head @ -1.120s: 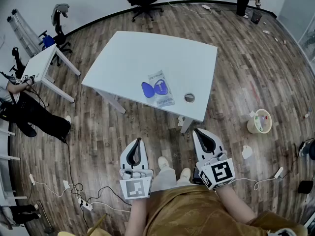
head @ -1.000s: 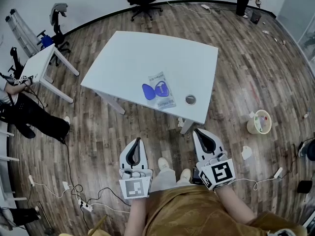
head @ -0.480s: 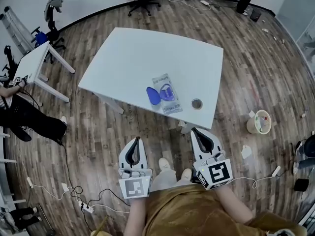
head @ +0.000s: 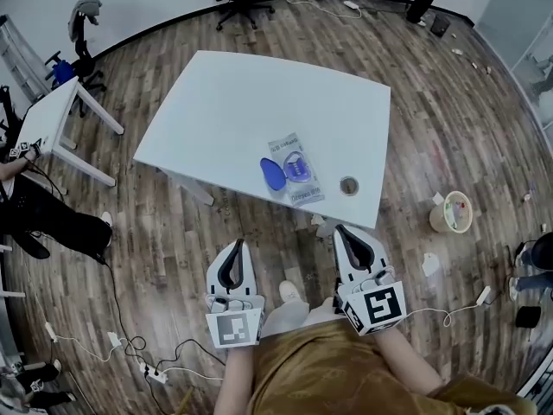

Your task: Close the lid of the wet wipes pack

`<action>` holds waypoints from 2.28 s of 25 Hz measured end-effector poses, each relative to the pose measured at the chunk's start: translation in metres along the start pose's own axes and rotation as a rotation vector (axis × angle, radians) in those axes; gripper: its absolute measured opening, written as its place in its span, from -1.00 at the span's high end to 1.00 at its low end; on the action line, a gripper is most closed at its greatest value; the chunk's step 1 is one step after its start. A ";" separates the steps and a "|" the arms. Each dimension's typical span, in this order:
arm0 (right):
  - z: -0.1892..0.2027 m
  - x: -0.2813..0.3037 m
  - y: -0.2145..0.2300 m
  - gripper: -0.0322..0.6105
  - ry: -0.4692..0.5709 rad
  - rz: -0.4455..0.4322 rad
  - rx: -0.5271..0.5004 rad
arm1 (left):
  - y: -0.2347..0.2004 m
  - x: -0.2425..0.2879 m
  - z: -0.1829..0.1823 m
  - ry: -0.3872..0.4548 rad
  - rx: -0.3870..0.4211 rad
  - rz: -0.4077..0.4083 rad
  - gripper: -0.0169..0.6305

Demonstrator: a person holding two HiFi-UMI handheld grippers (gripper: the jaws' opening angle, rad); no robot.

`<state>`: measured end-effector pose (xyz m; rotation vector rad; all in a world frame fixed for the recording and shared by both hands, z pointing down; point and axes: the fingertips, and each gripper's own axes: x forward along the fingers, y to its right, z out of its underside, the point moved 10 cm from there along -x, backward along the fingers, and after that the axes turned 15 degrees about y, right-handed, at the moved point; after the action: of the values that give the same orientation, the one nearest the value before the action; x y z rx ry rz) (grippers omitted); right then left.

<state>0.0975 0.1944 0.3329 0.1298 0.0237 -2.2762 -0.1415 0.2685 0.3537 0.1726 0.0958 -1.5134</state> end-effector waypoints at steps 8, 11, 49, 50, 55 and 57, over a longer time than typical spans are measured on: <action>-0.001 0.001 -0.009 0.88 -0.001 0.015 -0.007 | -0.006 0.004 0.004 0.004 -0.007 0.028 0.96; -0.001 0.003 -0.008 0.88 -0.003 0.018 -0.005 | -0.007 0.006 0.004 0.002 -0.012 0.025 0.96; -0.006 0.116 0.096 0.88 0.102 -0.017 -0.017 | -0.017 0.154 0.020 -0.022 0.072 0.005 0.96; -0.006 0.117 0.098 0.88 0.104 -0.017 -0.017 | -0.016 0.155 0.021 -0.024 0.074 0.004 0.96; -0.004 0.120 0.111 0.88 0.108 -0.020 -0.008 | -0.009 0.161 0.029 -0.048 0.079 -0.003 0.96; -0.003 0.120 0.115 0.88 0.109 -0.024 -0.004 | -0.005 0.163 0.029 -0.052 0.085 -0.002 0.96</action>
<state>0.1079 0.0287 0.3209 0.2526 0.0873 -2.2908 -0.1382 0.1026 0.3542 0.2010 -0.0104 -1.5243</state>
